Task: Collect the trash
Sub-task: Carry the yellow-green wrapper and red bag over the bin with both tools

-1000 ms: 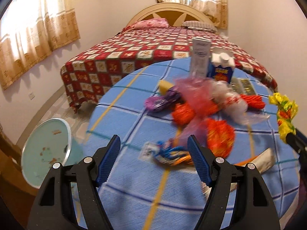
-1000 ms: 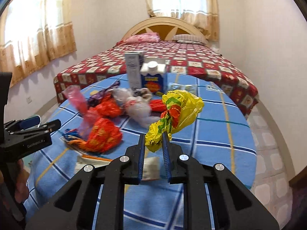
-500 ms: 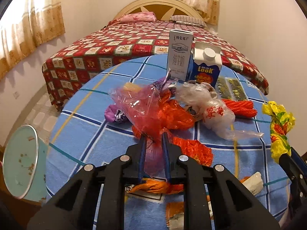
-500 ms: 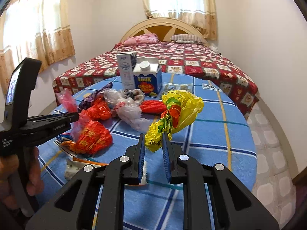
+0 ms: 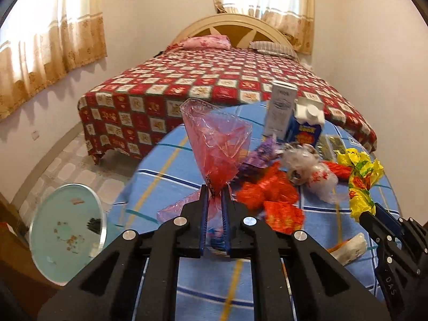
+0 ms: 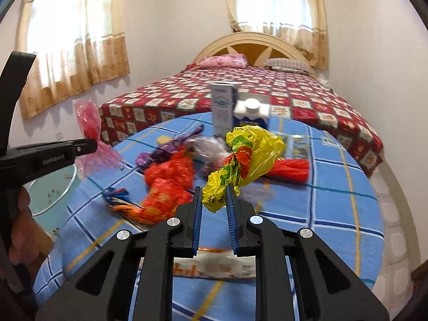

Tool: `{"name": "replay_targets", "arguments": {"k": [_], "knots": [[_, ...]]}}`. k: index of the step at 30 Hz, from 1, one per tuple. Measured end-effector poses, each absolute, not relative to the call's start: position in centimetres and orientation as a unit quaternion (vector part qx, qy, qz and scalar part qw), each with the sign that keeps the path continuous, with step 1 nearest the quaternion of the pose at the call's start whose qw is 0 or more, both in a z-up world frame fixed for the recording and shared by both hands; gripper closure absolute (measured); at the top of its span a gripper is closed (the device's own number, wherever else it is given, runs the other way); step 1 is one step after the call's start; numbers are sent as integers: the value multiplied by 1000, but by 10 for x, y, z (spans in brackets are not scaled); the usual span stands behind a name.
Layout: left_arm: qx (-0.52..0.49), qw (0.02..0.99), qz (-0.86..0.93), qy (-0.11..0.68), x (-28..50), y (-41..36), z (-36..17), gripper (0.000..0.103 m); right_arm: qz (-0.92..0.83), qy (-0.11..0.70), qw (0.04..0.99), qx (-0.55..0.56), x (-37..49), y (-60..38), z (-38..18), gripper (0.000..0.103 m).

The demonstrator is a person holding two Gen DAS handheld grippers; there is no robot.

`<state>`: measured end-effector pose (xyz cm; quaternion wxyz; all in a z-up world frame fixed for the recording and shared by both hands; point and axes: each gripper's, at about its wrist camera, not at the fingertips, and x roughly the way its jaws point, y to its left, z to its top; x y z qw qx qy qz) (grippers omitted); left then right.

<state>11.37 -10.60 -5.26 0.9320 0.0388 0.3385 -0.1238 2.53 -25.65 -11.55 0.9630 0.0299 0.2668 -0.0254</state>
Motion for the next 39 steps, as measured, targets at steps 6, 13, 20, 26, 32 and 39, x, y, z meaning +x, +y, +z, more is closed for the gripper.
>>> {"name": "replay_targets", "arguments": {"k": [6, 13, 20, 26, 32, 39], "knots": [[50, 937, -79, 337, 112, -62, -53, 93, 13, 263, 965, 7, 40, -222, -111, 85], [42, 938, -22, 344, 116, 1, -56, 93, 63, 263, 963, -13, 63, -176, -108, 85], [39, 935, 20, 352, 113, 48, -63, 93, 111, 267, 957, -35, 85, -127, -109, 85], [38, 931, 51, 359, 110, 84, -70, 93, 145, 268, 951, -53, 101, -86, -109, 85], [37, 923, 89, 371, 110, 117, -79, 93, 173, 271, 944, -71, 114, -54, -112, 85], [34, 917, 112, 382, 112, 141, -89, 93, 194, 275, 938, -85, 125, -24, -115, 85]]}}
